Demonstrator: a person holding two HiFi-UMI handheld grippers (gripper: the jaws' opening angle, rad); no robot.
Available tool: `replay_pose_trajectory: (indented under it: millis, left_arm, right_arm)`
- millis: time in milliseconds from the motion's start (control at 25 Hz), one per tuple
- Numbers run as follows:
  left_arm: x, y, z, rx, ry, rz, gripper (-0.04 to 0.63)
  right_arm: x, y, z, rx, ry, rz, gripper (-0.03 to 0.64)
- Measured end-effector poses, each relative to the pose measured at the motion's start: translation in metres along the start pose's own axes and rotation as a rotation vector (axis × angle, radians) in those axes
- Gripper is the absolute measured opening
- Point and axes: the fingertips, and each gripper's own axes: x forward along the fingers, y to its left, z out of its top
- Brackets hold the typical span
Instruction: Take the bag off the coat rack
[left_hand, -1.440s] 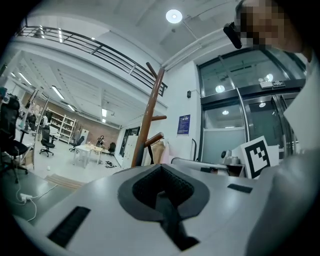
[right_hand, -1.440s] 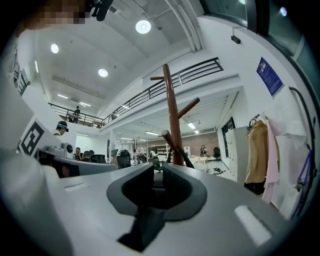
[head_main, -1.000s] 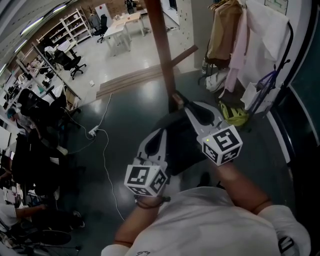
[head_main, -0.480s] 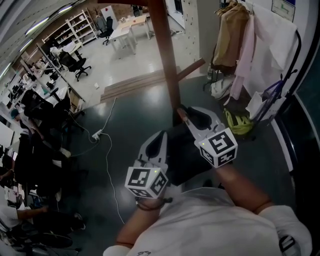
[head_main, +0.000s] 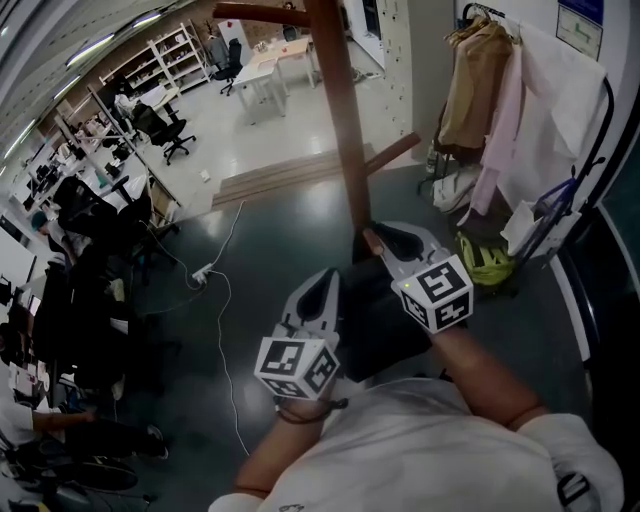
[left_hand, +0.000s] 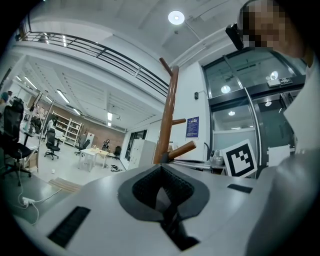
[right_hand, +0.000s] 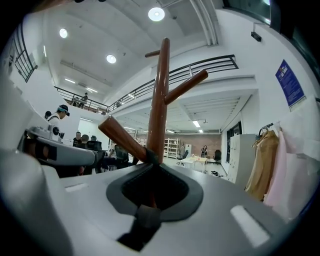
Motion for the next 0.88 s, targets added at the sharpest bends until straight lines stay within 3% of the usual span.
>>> replay_pose_trajectory:
  millis: [440,880]
  left_arm:
    - [-0.020,-0.010,0.006,0.012,-0.015,-0.001,0.006]
    - [-0.053,-0.031,0.029,0.026,-0.064,-0.042,0.006]
  right_arm:
    - [-0.023,0.008,0.014,0.044,-0.060,-0.019,0.021]
    - [-0.072,0.029,0.062,0.032,-0.160,-0.055,0.021]
